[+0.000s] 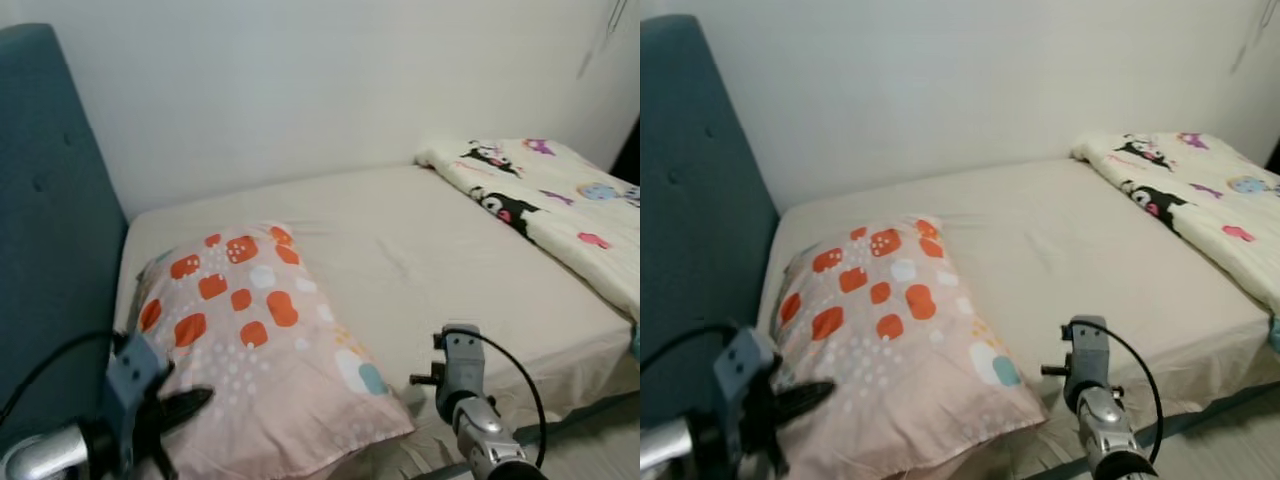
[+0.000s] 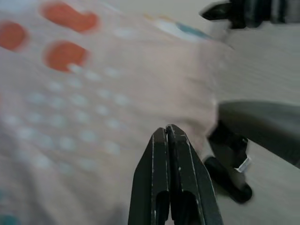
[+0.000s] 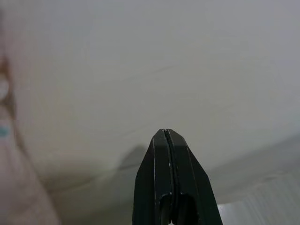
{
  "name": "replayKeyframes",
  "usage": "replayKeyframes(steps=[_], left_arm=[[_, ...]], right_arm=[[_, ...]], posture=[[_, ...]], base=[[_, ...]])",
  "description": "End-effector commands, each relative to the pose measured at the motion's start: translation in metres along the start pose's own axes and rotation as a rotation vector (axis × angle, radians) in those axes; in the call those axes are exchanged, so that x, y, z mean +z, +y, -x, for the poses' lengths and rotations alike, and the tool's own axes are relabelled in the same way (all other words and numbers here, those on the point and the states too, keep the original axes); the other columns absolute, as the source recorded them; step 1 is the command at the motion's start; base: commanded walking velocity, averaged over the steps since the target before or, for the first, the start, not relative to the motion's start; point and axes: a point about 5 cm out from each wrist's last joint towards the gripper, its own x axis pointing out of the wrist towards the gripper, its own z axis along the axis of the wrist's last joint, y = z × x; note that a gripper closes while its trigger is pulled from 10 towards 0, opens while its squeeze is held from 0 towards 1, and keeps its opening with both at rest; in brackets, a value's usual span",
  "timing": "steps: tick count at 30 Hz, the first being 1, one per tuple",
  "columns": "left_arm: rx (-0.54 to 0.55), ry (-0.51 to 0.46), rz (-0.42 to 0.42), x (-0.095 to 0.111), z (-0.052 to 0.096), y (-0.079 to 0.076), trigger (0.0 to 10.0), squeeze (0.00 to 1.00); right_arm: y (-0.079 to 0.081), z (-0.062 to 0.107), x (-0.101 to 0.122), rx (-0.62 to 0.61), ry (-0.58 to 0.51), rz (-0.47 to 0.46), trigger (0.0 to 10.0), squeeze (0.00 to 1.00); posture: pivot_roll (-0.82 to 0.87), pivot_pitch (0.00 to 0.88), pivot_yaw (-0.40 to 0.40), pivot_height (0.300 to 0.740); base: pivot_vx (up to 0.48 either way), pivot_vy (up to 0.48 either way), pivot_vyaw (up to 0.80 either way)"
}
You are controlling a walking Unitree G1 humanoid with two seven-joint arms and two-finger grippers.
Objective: Clean up the room
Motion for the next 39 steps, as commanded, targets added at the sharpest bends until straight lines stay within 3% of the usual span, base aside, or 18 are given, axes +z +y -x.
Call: replayKeyframes(steps=[1, 2, 3, 4, 6, 9, 11, 13, 16, 17, 18, 20, 23, 27, 29, 33, 38, 39], left_arm=[[0.064, 0.006, -0.026, 0.000, 0.000, 0.003, 2.7, 0.00], [0.227, -0.008, -0.043, -0.001, 0.000, 0.019, 0.0, 0.00], [0.358, -0.019, -0.056, -0.002, 0.000, 0.032, 0.0, 0.00], [0.358, -0.019, -0.056, -0.002, 0.000, 0.032, 0.0, 0.00], [0.576, -0.094, -0.048, 0.007, 0.000, 0.053, 0.0, 0.00], [0.630, -0.122, -0.035, 0.011, 0.000, 0.058, 0.0, 0.00], [0.743, -0.196, -0.049, 0.023, 0.002, 0.067, 0.0, 0.00], [0.803, -0.248, -0.043, 0.032, 0.005, 0.074, 0.0, 0.00], [0.818, -0.267, -0.029, 0.035, 0.007, 0.076, 0.0, 0.00], [0.811, -0.287, -0.033, 0.040, 0.009, 0.080, 0.0, 0.00], [0.811, -0.287, -0.033, 0.040, 0.009, 0.080, 0.0, 0.00], [0.754, -0.270, -0.033, 0.038, 0.006, 0.077, 0.0, 0.00], [0.699, -0.236, -0.054, 0.032, -0.001, 0.067, 0.0, 0.00], [0.674, -0.217, -0.065, 0.029, -0.007, 0.059, 0.0, 0.00], [0.668, -0.215, -0.065, 0.028, -0.009, 0.056, 0.0, 0.00], [0.638, -0.214, -0.069, 0.028, -0.013, 0.053, 0.0, 0.00], [0.587, -0.264, -0.031, 0.034, -0.017, 0.044, 0.0, 0.00], [0.572, -0.272, -0.009, 0.034, -0.018, 0.040, 0.6, 0.00]], right_arm=[[-0.002, 0.002, -0.009, -0.020, 0.034, 0.006, 10.0, 0.00], [-0.003, 0.002, -0.009, -0.034, 0.036, -0.011, 10.0, 0.00], [-0.004, 0.002, -0.010, -0.043, 0.039, -0.028, 10.0, 0.00], [-0.004, 0.002, -0.010, -0.043, 0.039, -0.028, 10.0, 0.00], [0.011, 0.001, -0.010, 0.040, 0.049, -0.086, 10.0, 0.00], [0.019, 0.000, -0.009, 0.086, 0.051, -0.097, 10.0, 0.00], [0.053, 0.001, -0.010, 0.268, 0.064, -0.076, 10.0, 0.00], [0.076, 0.005, -0.013, 0.386, 0.076, -0.079, 10.0, 0.00], [0.084, 0.007, -0.014, 0.428, 0.085, -0.090, 10.0, 0.00], [0.108, 0.015, -0.025, 0.551, 0.117, -0.048, 10.0, 0.00], [0.108, 0.015, -0.025, 0.551, 0.117, -0.048, 10.0, 0.00], [0.129, 0.027, -0.041, 0.676, 0.178, 0.004, 10.0, 0.00], [0.144, 0.038, -0.055, 0.763, 0.223, 0.057, 10.0, 0.00], [0.156, 0.045, -0.058, 0.816, 0.223, 0.038, 10.0, 0.00], [0.164, 0.045, -0.052, 0.836, 0.201, -0.016, 10.0, 0.00], [0.165, 0.040, -0.039, 0.818, 0.153, -0.040, 10.0, 0.00], [0.141, 0.026, -0.021, 0.715, 0.074, -0.051, 10.0, 0.00], [0.132, 0.022, -0.016, 0.686, 0.050, -0.068, 10.0, 0.00]], posture=[[-0.02, 0.249, -0.034, 0.586], [-0.01, 0.252, -0.034, 0.586], [-0.01, 0.253, -0.033, 0.586], [-0.01, 0.253, -0.033, 0.586], [-0.01, 0.259, -0.028, 0.586], [-0.01, 0.259, -0.028, 0.586], [-0.02, 0.261, -0.026, 0.586], [-0.01, 0.262, -0.026, 0.586], [-0.01, 0.262, -0.026, 0.586], [-0.01, 0.260, -0.030, 0.586], [-0.01, 0.260, -0.030, 0.586], [-0.01, 0.259, -0.032, 0.586], [-0.01, 0.257, -0.033, 0.586], [-0.01, 0.258, -0.034, 0.586], [-0.02, 0.258, -0.031, 0.586], [-0.02, 0.257, -0.033, 0.586], [-0.02, 0.247, -0.042, 0.586], [-0.01, 0.245, -0.043, 0.586]], base=[[0.000, 0.000, 0.00], [0.000, 0.000, 0.00], [0.000, 0.000, 0.00], [0.000, 0.000, 0.00], [0.000, 0.000, 0.00], [0.000, 0.000, 0.00], [0.000, 0.000, 0.00], [0.000, 0.000, 0.00], [0.000, 0.000, 0.00], [0.000, 0.000, 0.00], [0.000, 0.000, 0.00], [0.000, 0.000, 0.00], [0.000, 0.000, 0.00], [0.000, 0.000, 0.00], [0.000, 0.000, 0.00], [0.000, 0.000, 0.00], [0.000, 0.000, 0.00], [0.000, 0.000, 0.00]])
